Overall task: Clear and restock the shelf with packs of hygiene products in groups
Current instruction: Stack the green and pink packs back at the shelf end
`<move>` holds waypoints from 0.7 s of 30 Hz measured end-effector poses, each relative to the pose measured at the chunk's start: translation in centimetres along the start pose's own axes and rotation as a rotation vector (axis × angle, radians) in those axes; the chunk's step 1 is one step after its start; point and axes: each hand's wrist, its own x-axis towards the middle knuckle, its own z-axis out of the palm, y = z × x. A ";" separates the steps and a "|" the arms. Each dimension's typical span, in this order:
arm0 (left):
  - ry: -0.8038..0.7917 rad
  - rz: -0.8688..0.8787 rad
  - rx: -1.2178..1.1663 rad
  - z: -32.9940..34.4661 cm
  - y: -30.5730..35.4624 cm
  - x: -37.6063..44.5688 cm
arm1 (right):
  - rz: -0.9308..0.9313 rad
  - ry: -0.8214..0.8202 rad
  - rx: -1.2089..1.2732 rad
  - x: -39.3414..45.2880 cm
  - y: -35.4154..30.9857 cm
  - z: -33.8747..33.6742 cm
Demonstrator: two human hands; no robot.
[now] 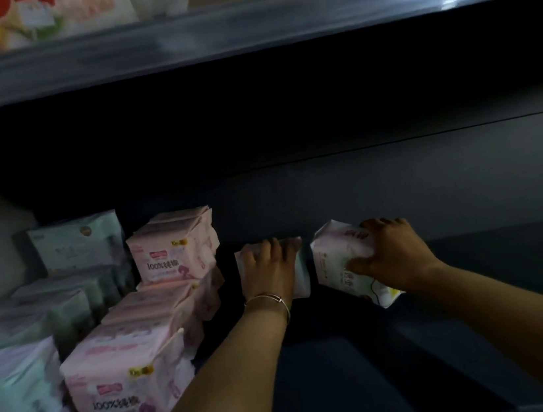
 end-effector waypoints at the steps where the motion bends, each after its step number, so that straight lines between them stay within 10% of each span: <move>1: 0.001 -0.009 -0.003 0.4 0.0 0.4 | -0.010 0.007 0.003 0.4 0.1 0.3; 21: 0.013 -0.070 -0.066 3.8 -0.5 5.6 | -0.043 0.019 0.065 3.2 1.8 3.1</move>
